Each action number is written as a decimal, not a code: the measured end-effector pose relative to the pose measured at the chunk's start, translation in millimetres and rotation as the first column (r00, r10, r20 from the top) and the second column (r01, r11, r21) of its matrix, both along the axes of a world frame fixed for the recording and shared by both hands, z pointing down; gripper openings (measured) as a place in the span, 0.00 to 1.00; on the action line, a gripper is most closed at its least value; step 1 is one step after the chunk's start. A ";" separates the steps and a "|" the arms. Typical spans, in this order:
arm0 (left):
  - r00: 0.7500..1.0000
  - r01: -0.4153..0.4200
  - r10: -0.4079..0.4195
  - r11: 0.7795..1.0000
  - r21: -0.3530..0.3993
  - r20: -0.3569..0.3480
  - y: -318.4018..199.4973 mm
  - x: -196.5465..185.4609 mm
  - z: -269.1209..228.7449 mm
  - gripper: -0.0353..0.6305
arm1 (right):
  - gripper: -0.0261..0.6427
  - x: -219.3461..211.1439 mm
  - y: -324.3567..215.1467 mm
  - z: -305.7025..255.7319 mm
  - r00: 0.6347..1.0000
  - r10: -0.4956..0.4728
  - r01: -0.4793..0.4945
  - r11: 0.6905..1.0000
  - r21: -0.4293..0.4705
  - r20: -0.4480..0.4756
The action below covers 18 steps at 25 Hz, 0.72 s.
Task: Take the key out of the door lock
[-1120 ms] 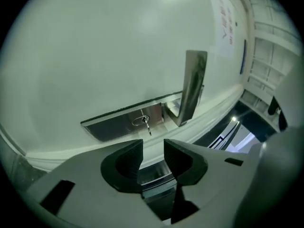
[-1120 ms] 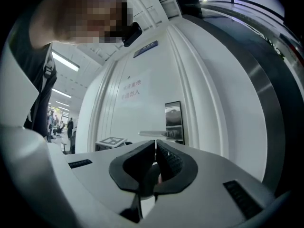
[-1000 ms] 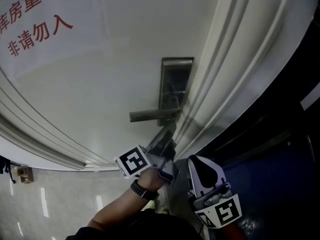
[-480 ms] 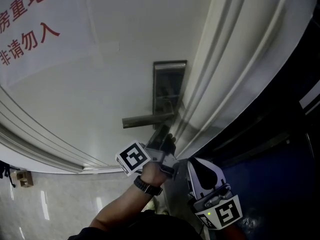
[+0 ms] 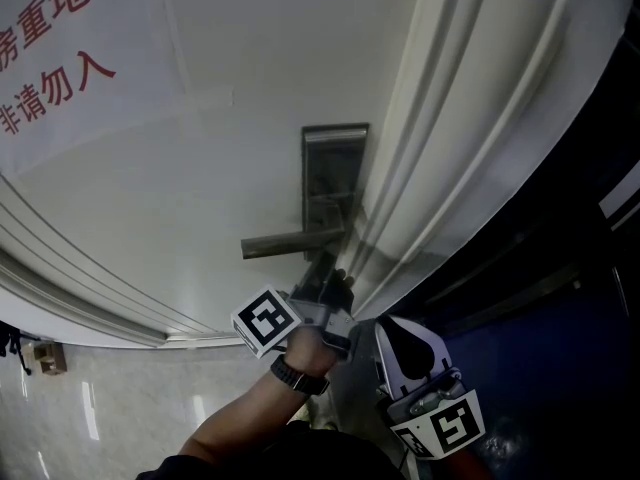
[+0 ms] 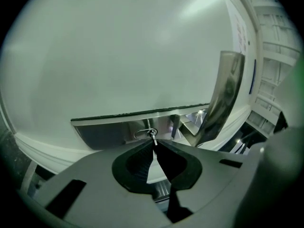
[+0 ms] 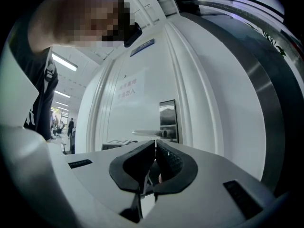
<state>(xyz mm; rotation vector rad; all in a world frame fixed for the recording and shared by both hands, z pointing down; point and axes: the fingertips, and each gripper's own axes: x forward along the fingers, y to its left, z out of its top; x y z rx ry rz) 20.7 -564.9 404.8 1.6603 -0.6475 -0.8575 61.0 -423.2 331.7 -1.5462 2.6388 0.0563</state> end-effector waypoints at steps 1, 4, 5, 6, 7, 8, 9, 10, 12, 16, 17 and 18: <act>1.000 0.008 -0.008 1.000 -0.009 -0.005 0.5 -0.2 0.2 0.08 | 0.06 -0.1 0.5 -0.1 1.000 -0.001 0.001 1.000 0.000 0.001; 0.999 0.028 -0.029 0.999 -0.030 -0.028 2.0 0.5 -0.7 0.08 | 0.06 0.7 2.1 -0.3 1.000 -0.003 0.003 1.000 0.000 0.005; 0.999 0.032 -0.033 0.999 -0.033 -0.031 2.7 1.0 -1.0 0.08 | 0.06 1.1 2.5 -0.5 1.000 -0.003 0.003 1.000 0.000 0.006; 0.999 0.035 -0.036 0.999 -0.037 -0.032 3.9 1.7 -1.4 0.07 | 0.06 1.6 2.9 -0.7 1.000 -0.003 0.003 1.000 0.001 0.007; 0.999 0.037 -0.038 0.998 -0.041 -0.033 5.4 2.2 -1.5 0.07 | 0.06 2.3 3.2 -0.7 1.000 -0.002 0.002 1.000 0.001 0.008; 0.999 0.038 -0.039 0.998 -0.045 -0.031 6.8 2.4 -1.2 0.07 | 0.06 3.2 3.7 -0.5 1.000 0.000 0.000 1.000 0.000 0.010; 0.999 0.038 -0.040 0.998 -0.049 -0.029 7.8 2.1 -0.6 0.07 | 0.06 4.1 4.4 -0.4 1.000 0.002 -0.002 1.000 0.000 0.011; 0.999 0.039 -0.041 0.998 -0.052 -0.024 8.4 1.6 0.0 0.07 | 0.06 4.7 5.2 -0.5 1.000 0.002 -0.002 1.000 -0.001 0.012; 0.999 0.042 -0.043 0.998 -0.056 -0.016 10.0 1.0 1.1 0.06 | 0.06 5.4 7.2 -1.8 1.000 0.001 -0.001 1.000 0.002 0.013; 0.999 0.044 -0.046 0.997 -0.068 -0.017 17.3 1.4 1.9 0.06 | 0.06 7.9 12.4 -2.6 1.000 0.002 -0.002 1.000 0.003 0.013; 0.999 0.045 -0.046 0.997 -0.069 -0.015 19.3 1.4 2.6 0.06 | 0.06 8.5 13.8 -2.7 1.000 0.002 -0.002 1.000 0.004 0.013; 0.999 0.044 -0.045 0.996 -0.073 -0.014 21.5 1.8 3.4 0.06 | 0.06 8.9 15.2 -2.9 1.000 0.000 0.000 1.000 0.006 0.013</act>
